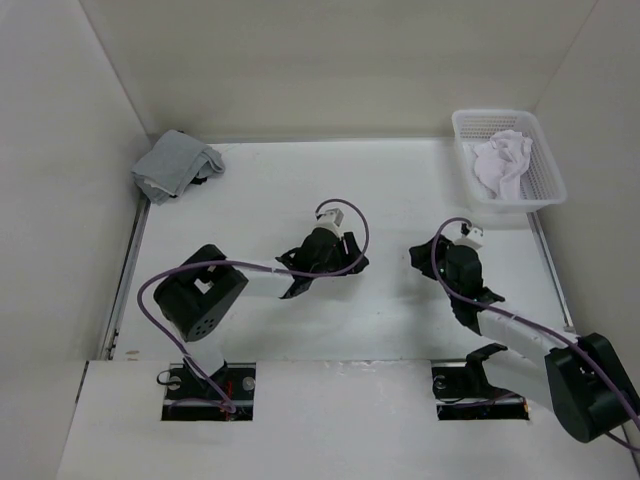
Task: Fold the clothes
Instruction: Grab the tank top from the pile
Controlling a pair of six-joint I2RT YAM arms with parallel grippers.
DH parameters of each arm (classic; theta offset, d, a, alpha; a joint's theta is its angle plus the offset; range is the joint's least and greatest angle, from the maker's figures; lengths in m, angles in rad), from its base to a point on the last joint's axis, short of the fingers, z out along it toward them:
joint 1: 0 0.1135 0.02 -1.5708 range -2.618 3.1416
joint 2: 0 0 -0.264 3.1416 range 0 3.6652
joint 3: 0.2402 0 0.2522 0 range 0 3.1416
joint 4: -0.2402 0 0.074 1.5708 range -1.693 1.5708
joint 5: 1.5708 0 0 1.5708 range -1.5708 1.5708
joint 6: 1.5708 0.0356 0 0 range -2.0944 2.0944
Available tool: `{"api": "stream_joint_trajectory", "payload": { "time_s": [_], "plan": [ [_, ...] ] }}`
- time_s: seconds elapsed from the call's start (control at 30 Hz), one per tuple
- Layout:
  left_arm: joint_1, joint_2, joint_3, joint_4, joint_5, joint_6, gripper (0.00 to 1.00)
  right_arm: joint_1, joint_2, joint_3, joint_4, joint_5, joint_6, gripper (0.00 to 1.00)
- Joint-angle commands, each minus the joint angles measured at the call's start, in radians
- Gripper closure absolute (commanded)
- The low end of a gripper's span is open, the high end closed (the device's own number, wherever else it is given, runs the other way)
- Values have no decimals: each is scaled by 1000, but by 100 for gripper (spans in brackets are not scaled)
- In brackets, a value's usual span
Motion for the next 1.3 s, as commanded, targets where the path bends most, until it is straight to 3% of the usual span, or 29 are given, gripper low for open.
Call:
{"api": "stream_joint_trajectory", "payload": {
  "time_s": [0.0, 0.1, 0.2, 0.3, 0.33, 0.37, 0.5, 0.63, 0.7, 0.73, 0.83, 0.93, 1.1, 1.13, 1.17, 1.23, 1.27],
  "plan": [
    [2, -84, -10, 42, 52, 39, 49, 11, 13, 76, 11, 17, -5, 48],
    [-1, -98, -27, 56, 55, 45, 49, 23, 21, 145, -26, 12, -5, 54],
    [-6, -113, -60, 99, 51, 65, 53, 29, 39, 221, -54, 12, -14, 67],
    [-6, -159, -103, 140, 43, 88, 76, 8, 85, 350, -110, 9, -45, 93],
    [-7, -174, -113, 148, 29, 107, 88, -39, 116, 430, -168, 17, -57, 98],
    [-12, -182, -114, 143, 11, 117, 92, -79, 140, 486, -204, 17, -62, 100],
    [-39, -214, -146, 156, -40, 153, 93, -326, 342, 760, -276, 38, -114, 100],
    [-19, -213, -160, 176, -32, 150, 73, -510, 661, 1088, -399, 64, -181, 95],
    [-16, -216, -169, 189, -37, 148, 65, -543, 749, 1174, -436, 94, -203, 90],
    [-10, -211, -174, 206, -37, 148, 62, -570, 825, 1243, -464, 121, -226, 82],
    [8, -197, -174, 216, -21, 139, 58, -622, 935, 1338, -509, 146, -257, 62],
    [25, -182, -174, 226, -15, 128, 56, -659, 1002, 1389, -537, 138, -275, 48],
    [37, -156, -165, 229, 14, 102, 56, -662, 1100, 1476, -603, 131, -298, 46],
    [42, -153, -165, 234, 14, 101, 56, -662, 1119, 1486, -604, 120, -295, 49],
    [45, -151, -165, 237, 17, 101, 56, -661, 1134, 1498, -604, 108, -289, 59],
    [48, -160, -172, 238, 11, 101, 56, -658, 1107, 1468, -559, 71, -259, 95],
    [48, -162, -173, 239, 8, 102, 56, -658, 1081, 1440, -523, 66, -252, 100]
  ]
}}
